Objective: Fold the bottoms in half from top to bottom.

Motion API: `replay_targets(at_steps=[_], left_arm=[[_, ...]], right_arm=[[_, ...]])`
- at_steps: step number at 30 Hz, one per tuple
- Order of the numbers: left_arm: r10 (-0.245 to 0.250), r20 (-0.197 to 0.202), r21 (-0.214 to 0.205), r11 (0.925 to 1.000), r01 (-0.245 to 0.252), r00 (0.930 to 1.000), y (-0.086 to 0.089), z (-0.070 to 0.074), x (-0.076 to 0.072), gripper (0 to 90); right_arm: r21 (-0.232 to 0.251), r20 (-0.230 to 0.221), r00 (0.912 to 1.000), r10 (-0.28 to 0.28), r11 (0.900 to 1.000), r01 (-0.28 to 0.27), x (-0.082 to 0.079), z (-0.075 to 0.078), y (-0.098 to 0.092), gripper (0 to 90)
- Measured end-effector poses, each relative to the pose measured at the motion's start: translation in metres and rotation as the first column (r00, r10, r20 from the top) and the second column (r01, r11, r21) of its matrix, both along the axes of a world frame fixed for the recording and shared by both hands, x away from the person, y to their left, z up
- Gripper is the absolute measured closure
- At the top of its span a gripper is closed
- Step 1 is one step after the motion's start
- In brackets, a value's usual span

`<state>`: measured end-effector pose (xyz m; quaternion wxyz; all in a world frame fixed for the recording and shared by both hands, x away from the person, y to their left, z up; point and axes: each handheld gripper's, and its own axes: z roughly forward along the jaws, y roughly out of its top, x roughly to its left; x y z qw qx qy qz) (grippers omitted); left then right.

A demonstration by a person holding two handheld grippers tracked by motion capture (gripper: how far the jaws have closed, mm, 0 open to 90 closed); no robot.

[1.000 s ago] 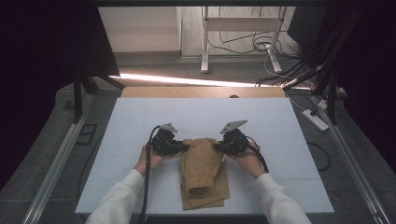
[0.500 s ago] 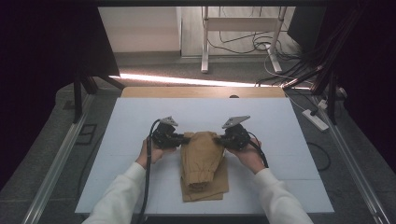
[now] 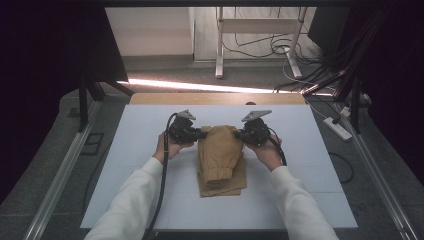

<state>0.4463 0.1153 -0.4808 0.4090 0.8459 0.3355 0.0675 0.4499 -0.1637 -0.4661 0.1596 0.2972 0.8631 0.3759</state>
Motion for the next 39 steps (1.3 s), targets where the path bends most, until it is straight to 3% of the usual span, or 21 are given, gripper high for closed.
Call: replay_targets(at_steps=[8, 15, 16, 17, 18, 19, 20, 22, 27, 34, 39], left_arm=[[0.024, -0.001, 0.017, 0.9996, -0.024, 0.9997, -0.005, 0.001, 0.021, 75.4], [0.049, 0.0, 0.016, 0.9987, -0.049, 0.9988, -0.004, 0.0, 0.024, 70.8], [0.064, 0.001, 0.015, 0.9978, -0.064, 0.998, -0.003, 0.0, 0.024, 66.1], [0.078, -0.001, 0.011, 0.9969, -0.078, 0.9969, -0.002, 0.0, 0.024, 56.4], [0.084, -0.012, 0.018, 0.9964, -0.083, 0.9964, -0.002, 0.0, 0.024, 39.4], [0.09, -0.007, 0.042, 0.9951, -0.089, 0.9959, -0.003, 0.001, 0.023, 24.4], [0.09, 0.001, 0.057, 0.9943, -0.09, 0.9959, -0.003, 0.002, 0.022, 21.1], [0.069, -0.007, 0.053, 0.9962, -0.068, 0.9976, -0.003, 0.003, 0.019, 20.3], [0.048, -0.005, 0.073, 0.9962, -0.048, 0.9988, -0.006, 0.004, 0.012, 20.4], [0.019, 0.0, 0.065, 0.9977, -0.019, 0.9998, -0.002, 0.003, -0.002, 20.2], [0.006, 0.009, 0.039, 0.9992, -0.006, 0.9999, 0.003, 0.006, -0.016, 20.4]], right_arm=[[0.004, 0.018, 0.9991, -0.04, 0.9992, 0.04, 0.019, -0.001, 0.0, 83.0], [0.02, 0.007, 0.999, -0.044, 0.9988, 0.044, 0.029, -0.007, -0.001, 82.4], [0.021, 0.005, 0.9988, -0.048, 0.9986, 0.048, 0.029, -0.008, 0.0, 80.9], [0.016, 0.008, 0.9984, -0.055, 0.9983, 0.055, 0.03, -0.01, 0.0, 71.7], [0.011, 0.019, 0.9973, -0.071, 0.9974, 0.071, 0.031, -0.011, 0.0, 49.6], [0.02, 0.006, 0.9957, -0.093, 0.9955, 0.092, 0.032, -0.012, 0.0, 42.3], [0.027, -0.01, 0.9944, -0.106, 0.994, 0.106, 0.032, -0.013, 0.0, 42.0], [0.041, -0.048, 0.9949, -0.089, 0.995, 0.091, 0.032, -0.014, -0.002, 38.9], [0.014, -0.103, 0.9944, -0.024, 0.9996, 0.026, 0.028, -0.015, 0.0, 37.8], [0.022, -0.112, 0.9933, 0.029, 0.9994, -0.027, 0.016, -0.014, -0.002, 36.1], [0.031, -0.115, 0.9927, 0.036, 0.999, -0.032, 0.005, -0.015, -0.009, 35.6]])
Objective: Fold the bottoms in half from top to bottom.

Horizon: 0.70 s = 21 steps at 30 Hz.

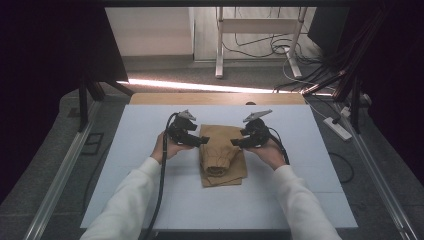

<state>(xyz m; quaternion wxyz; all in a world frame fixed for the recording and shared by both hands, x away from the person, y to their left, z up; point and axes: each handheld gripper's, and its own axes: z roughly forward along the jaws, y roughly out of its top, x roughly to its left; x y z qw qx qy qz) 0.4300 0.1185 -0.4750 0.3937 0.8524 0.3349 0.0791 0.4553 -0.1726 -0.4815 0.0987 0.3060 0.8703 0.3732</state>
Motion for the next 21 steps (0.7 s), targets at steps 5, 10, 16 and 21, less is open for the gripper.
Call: replay_targets(at_steps=[5, 10, 16, 21], left_arm=[[-0.005, 0.014, -0.008, 1.0, 0.005, 0.9999, 0.005, 0.0, -0.014, 20.8], [-0.004, 0.014, -0.016, 0.9999, 0.005, 0.9999, 0.012, -0.002, -0.025, 20.9], [0.006, 0.012, -0.016, 0.9999, -0.005, 0.9999, 0.024, -0.005, -0.043, 21.1], [0.014, 0.013, -0.018, 0.9997, -0.014, 0.9998, 0.036, -0.007, -0.058, 21.0]], right_arm=[[0.006, 0.014, 0.9999, 0.006, 1.0, -0.007, -0.011, 0.001, -0.006, 34.0], [0.032, 0.02, 0.9997, 0.011, 0.9994, -0.011, -0.017, 0.004, -0.009, 33.7], [0.042, 0.024, 0.9995, 0.019, 0.9989, -0.02, -0.029, 0.005, -0.013, 33.7], [0.051, 0.036, 0.9991, 0.024, 0.9984, -0.026, -0.042, 0.01, -0.018, 33.8]])
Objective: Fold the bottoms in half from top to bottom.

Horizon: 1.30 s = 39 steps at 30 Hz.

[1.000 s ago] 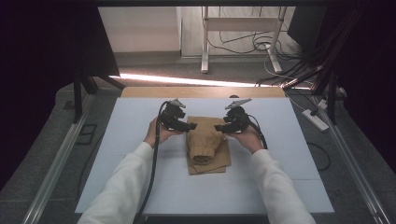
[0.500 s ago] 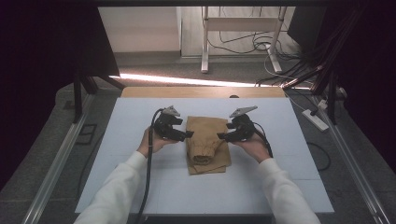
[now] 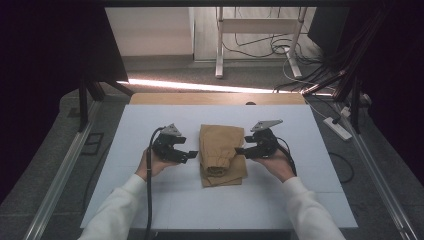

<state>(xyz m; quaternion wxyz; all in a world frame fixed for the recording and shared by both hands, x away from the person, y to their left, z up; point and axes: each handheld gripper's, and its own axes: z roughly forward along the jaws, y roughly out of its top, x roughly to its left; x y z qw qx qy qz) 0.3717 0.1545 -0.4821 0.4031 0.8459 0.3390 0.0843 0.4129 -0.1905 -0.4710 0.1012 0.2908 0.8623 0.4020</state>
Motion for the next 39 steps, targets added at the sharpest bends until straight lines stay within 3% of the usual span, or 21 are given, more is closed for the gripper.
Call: replay_targets(at_steps=[9, 15, 23, 30, 39], left_arm=[[0.02, 0.009, -0.027, 0.9995, -0.019, 0.9998, 0.019, -0.006, -0.036, 21.0], [0.026, -0.024, -0.017, 0.9995, -0.027, 0.9994, 0.031, -0.016, -0.054, 20.9], [0.066, -0.057, -0.007, 0.9978, -0.066, 0.9962, 0.049, -0.03, -0.068, 20.8], [0.09, -0.056, -0.021, 0.9956, -0.091, 0.9944, 0.062, -0.032, -0.086, 20.9], [0.108, -0.064, -0.03, 0.9935, -0.11, 0.9921, 0.07, -0.037, -0.095, 21.0]], right_arm=[[0.029, 0.021, 0.9997, -0.01, 0.9995, 0.01, -0.028, 0.002, -0.021, 33.8], [0.017, 0.007, 0.9999, -0.016, 0.9997, 0.016, -0.043, -0.002, -0.038, 33.3], [0.018, -0.003, 0.9989, -0.048, 0.9987, 0.048, -0.062, -0.009, -0.065, 33.3], [0.019, 0.019, 0.9979, -0.062, 0.998, 0.061, -0.08, -0.016, -0.087, 33.3], [0.041, 0.004, 0.9966, -0.082, 0.9958, 0.082, -0.087, -0.02, -0.104, 33.3]])
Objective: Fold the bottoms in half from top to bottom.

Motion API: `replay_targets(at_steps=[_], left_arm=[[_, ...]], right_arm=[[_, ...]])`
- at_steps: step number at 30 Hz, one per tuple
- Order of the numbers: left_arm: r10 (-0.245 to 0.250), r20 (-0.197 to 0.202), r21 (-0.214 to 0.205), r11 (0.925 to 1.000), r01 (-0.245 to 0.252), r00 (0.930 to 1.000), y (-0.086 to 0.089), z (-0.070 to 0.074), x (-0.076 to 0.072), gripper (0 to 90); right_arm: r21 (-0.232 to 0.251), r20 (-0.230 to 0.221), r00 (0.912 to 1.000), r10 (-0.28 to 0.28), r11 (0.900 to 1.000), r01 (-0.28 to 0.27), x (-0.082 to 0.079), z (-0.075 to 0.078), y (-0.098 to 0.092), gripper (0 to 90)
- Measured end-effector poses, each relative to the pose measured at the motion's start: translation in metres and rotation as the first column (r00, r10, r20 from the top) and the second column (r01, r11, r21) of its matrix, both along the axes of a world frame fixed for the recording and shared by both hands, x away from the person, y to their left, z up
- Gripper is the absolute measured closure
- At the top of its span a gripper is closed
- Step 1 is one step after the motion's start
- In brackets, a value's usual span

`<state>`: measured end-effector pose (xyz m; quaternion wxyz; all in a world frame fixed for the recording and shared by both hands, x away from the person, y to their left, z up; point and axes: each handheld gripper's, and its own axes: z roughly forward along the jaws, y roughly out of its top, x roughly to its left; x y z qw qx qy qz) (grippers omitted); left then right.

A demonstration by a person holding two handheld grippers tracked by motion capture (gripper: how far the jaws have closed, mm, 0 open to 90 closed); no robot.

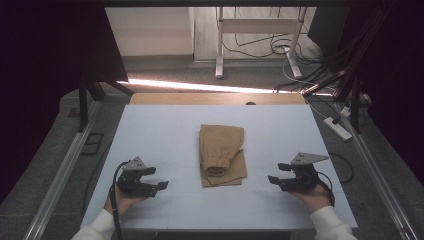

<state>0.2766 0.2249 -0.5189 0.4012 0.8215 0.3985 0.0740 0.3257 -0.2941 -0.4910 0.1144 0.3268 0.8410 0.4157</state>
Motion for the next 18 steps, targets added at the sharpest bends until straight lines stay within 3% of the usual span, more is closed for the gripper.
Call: replay_targets(at_steps=[18], left_arm=[[0.002, 0.002, -0.001, 1.0, -0.002, 1.0, -0.0007, -0.0017, 0.0006, 20.7]], right_arm=[[0.001, 0.008, 0.9999, 0.008, 1.0, -0.008, -0.002, -0.002, -0.0006, 33.3]])
